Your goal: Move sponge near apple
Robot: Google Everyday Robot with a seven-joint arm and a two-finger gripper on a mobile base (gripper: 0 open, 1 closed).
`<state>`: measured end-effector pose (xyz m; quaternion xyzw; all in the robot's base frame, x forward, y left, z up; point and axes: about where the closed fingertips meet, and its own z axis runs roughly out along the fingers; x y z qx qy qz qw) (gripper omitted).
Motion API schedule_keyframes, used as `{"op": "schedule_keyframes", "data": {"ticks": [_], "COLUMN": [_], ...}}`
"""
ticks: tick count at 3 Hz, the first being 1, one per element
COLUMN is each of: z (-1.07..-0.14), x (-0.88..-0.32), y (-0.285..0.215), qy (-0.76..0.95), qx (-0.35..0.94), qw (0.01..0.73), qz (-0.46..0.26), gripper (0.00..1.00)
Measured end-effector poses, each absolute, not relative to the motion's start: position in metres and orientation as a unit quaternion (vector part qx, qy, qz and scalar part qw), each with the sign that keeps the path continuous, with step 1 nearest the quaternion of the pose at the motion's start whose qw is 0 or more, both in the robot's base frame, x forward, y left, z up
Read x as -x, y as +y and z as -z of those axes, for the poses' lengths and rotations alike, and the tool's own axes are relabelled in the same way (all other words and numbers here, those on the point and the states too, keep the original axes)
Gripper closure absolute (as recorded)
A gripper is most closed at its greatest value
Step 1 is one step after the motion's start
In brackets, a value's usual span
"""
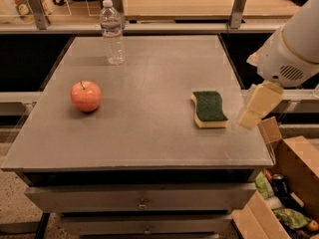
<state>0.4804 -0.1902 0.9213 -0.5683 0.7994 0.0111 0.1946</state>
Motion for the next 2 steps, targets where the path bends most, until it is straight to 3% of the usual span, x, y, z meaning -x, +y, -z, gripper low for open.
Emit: {"op": "schedule_keyframes", "data": {"ticks": [2], "z": [-0.874], "x": [-0.52], "y": [-0.17], "qy": [0.783], "qx": [0.596], "qw": [0.173], "qz": [-0.038], "gripper": [0.0]}}
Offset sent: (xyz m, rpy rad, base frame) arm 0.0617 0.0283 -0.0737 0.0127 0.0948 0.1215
